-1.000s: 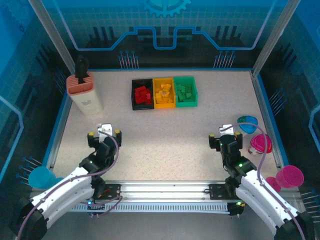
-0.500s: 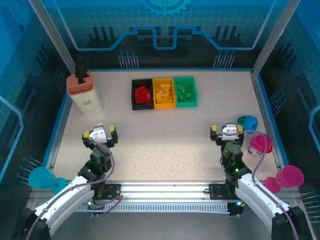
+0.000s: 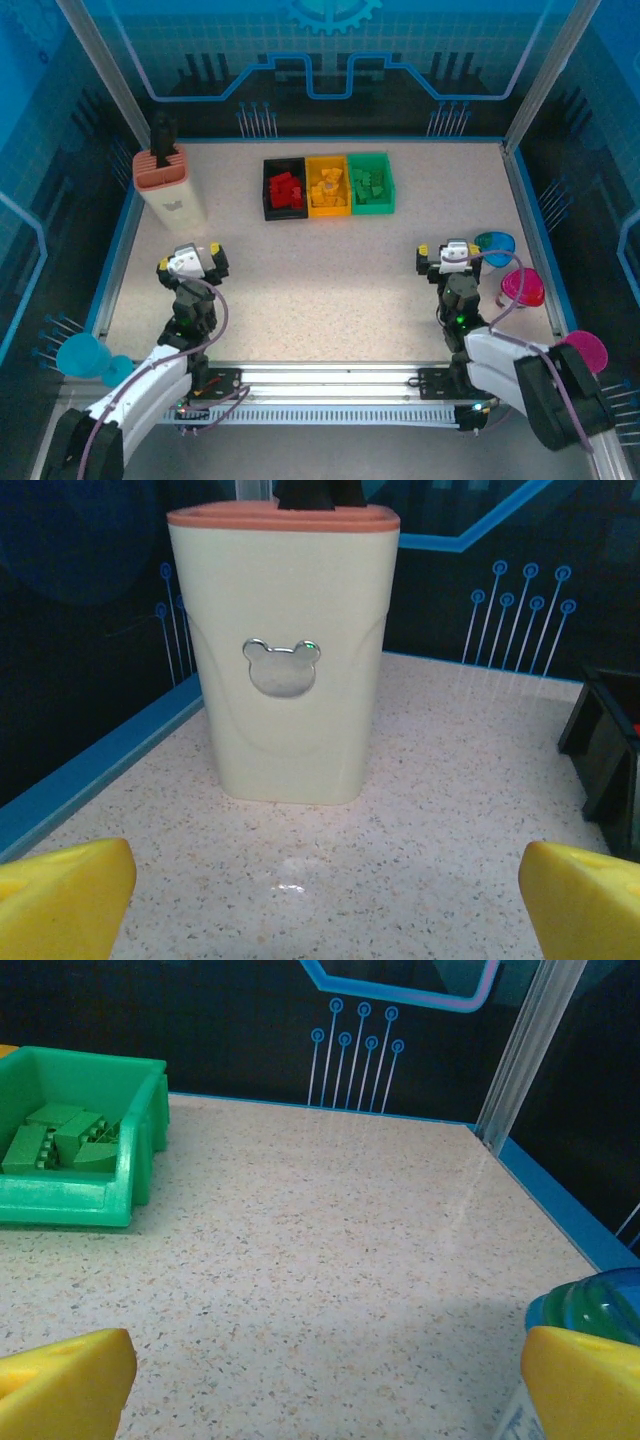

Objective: Sort the legos into containers by color
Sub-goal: Reset both arms

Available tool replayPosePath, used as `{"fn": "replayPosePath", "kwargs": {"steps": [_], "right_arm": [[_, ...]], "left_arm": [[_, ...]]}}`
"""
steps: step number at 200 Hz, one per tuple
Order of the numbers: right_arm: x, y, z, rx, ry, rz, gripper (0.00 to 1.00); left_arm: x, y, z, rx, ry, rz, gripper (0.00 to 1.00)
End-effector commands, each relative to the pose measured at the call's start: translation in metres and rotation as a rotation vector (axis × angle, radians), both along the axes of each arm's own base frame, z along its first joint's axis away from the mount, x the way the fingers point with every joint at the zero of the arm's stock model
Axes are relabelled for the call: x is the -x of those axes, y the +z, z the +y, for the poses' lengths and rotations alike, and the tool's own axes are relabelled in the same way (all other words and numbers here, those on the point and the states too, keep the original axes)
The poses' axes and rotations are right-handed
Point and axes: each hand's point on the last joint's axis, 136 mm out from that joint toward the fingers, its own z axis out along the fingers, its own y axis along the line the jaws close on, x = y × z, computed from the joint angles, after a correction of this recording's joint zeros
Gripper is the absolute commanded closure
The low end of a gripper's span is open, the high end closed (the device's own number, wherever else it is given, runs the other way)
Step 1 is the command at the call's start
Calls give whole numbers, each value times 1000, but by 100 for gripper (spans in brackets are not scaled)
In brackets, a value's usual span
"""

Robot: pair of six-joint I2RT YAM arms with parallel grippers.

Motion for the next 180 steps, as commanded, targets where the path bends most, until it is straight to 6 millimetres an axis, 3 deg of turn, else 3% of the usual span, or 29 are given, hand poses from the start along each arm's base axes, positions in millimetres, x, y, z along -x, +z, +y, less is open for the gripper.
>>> {"fn": "replayPosePath", "kwargs": {"steps": [1,44,180], "right_arm": [[0,24,-5,-44,-16,-141,0],[-5,23,-4,-59,-15,-165,0],[-11,16,-28,-141,-90,-157,0]], "left_arm": [[-3,0,-2,46,-29,-59,1],[-9,-2,-3,54,-36,-48,1],[-26,-6,-3,75,-57,-78,1]]}}
